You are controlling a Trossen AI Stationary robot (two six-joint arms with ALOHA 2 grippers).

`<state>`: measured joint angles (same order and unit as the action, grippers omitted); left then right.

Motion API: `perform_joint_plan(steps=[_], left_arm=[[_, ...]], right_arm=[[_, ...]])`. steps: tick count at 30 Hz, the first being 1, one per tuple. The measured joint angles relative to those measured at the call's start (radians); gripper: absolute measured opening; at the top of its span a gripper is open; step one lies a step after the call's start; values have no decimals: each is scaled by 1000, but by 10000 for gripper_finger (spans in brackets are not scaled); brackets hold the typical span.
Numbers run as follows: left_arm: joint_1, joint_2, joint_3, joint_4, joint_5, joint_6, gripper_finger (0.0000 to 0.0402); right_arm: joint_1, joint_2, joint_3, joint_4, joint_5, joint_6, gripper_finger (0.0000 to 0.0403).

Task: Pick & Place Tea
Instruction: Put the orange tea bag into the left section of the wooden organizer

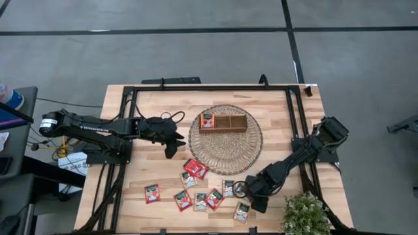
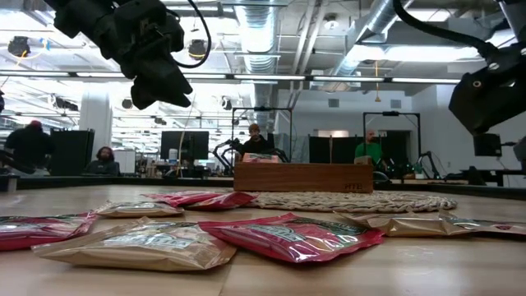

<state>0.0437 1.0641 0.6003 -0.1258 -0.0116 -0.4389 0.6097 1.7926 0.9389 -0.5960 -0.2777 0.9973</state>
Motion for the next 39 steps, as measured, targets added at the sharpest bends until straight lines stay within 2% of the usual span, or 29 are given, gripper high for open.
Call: perform_joint_plan(steps=[11,16,20,24,25,29,39], left_arm=[[0,0,0,0,0,0,147],[0,0,0,0,0,1,147],[0,0,0,0,0,0,147],[0,0,0,0,0,0,147],[0,0,0,0,0,0,147],[0,0,0,0,0,0,147],[0,0,0,23,0,0,147]], right_arm=[[-37,-4,0,-215,95,34,127],[-57,-4,0,-225,134,15,125],[-74,-2,0,-244,166,12,97],[-79,-2,0,-257,191,13,21],[-80,-2,0,-259,194,16,12],[-80,5,29,-339,243,15,4],[-82,9,221,-660,413,-29,1]])
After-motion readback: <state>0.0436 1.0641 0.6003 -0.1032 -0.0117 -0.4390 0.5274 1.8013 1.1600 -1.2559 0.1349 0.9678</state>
